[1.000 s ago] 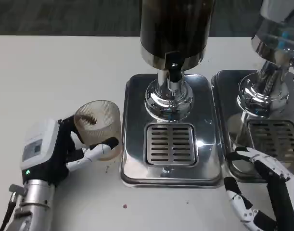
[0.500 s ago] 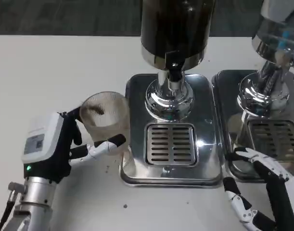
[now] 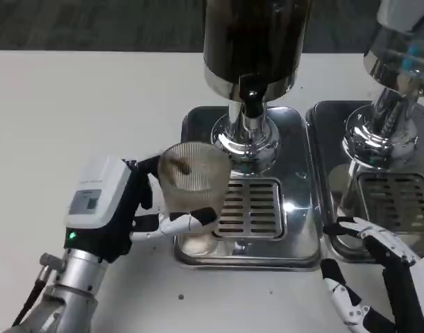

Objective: Grasp the cup under the faucet to collect the drink, then remove the cup.

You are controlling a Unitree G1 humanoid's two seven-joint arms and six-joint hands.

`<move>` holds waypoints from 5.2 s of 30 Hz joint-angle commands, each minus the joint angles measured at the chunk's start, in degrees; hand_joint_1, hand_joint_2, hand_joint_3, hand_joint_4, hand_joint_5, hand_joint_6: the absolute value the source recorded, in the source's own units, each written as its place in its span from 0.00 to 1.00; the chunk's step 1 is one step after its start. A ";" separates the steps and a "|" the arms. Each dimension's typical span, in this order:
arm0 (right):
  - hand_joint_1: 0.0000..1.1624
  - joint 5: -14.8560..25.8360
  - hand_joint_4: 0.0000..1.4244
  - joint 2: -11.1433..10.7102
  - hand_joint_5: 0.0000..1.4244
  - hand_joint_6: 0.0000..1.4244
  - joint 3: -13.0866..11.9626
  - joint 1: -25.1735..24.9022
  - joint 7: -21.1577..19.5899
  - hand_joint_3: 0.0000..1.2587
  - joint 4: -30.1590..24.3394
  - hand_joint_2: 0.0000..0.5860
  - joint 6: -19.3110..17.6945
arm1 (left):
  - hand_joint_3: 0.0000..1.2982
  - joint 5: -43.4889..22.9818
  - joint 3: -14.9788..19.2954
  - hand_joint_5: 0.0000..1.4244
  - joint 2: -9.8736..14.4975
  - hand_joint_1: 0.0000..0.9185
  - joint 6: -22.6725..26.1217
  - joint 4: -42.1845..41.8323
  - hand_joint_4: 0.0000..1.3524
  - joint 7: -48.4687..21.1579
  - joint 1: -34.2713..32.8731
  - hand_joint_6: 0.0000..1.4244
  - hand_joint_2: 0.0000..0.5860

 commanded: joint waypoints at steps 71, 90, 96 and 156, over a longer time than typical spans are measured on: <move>0.34 -0.38 0.21 3.70 0.21 0.27 0.79 5.91 1.41 0.35 -5.37 0.71 0.46 | 0.19 -1.16 -4.77 0.17 -5.78 0.01 1.19 5.34 0.11 -9.71 -7.55 0.14 0.08; 0.35 0.70 0.21 3.53 0.21 0.27 1.12 4.10 1.85 0.35 -4.12 0.72 0.63 | 0.12 -3.27 -2.71 0.09 -4.24 0.00 2.29 0.62 0.00 -12.60 -5.72 0.05 0.07; 0.35 1.27 0.21 3.42 0.22 0.27 1.24 3.23 1.78 0.35 -3.21 0.72 0.43 | 0.12 -3.63 -1.24 0.09 -3.20 0.00 2.31 -0.31 0.00 -12.48 -4.97 0.05 0.07; 0.35 1.20 0.21 8.24 0.20 0.20 4.31 -5.42 -2.58 0.35 5.17 0.72 0.68 | 0.07 -87.82 32.75 0.07 12.05 0.00 53.58 -24.74 0.03 -110.41 -15.05 0.05 0.17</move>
